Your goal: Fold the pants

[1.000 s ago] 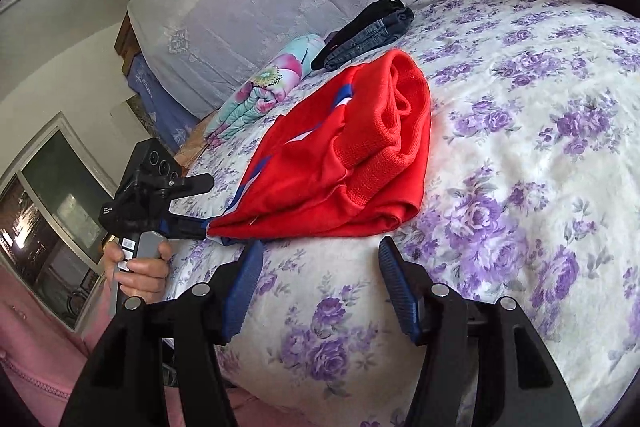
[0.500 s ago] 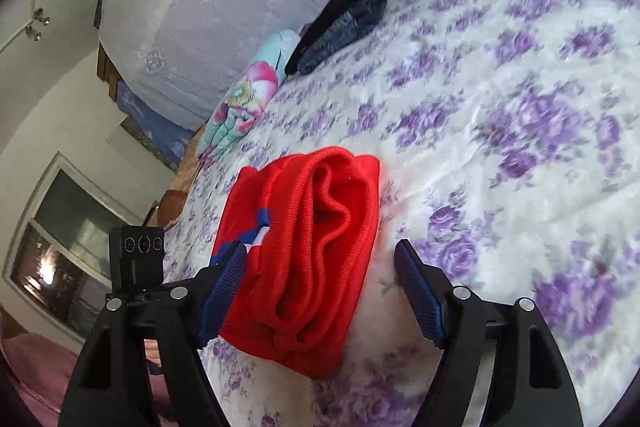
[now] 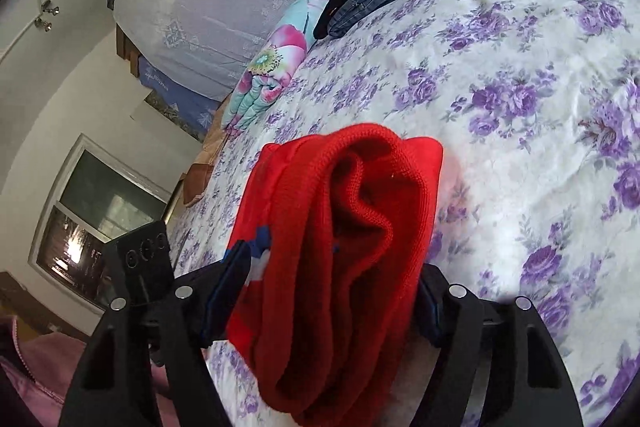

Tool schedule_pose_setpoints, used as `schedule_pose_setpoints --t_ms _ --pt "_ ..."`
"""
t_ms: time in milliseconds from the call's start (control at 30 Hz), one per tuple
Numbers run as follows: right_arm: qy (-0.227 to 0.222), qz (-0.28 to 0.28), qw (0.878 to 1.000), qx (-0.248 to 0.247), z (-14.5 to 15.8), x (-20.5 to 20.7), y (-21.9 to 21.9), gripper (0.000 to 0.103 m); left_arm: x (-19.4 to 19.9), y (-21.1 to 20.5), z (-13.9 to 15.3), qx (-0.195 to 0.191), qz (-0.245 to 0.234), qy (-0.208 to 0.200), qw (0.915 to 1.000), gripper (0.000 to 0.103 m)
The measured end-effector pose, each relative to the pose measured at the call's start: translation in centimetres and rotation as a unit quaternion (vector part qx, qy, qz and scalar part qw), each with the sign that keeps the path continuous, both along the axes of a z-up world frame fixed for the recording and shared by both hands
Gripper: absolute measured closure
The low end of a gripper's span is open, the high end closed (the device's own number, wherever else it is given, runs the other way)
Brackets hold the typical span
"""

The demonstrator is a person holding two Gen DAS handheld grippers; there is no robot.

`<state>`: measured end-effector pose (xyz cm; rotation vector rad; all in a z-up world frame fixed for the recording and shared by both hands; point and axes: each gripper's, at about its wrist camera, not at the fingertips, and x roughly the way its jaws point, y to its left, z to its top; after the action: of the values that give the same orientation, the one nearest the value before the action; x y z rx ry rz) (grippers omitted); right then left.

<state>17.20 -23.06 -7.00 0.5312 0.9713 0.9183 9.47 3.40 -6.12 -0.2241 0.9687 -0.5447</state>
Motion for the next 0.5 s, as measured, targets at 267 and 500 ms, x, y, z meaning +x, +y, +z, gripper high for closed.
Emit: schedule_pose_setpoints --t_ms 267,500 --pt "0.035 -0.019 0.999 0.026 -0.8 -1.1 -1.4 0.056 -0.1 -0.2 0.1 -0.003 0.013 -0.009 0.9999 0.005" --pt "0.012 -0.024 1.0 0.015 0.6 -3.7 -0.3 0.067 -2.6 -0.2 2.2 -0.008 0.01 -0.047 0.9988 0.006"
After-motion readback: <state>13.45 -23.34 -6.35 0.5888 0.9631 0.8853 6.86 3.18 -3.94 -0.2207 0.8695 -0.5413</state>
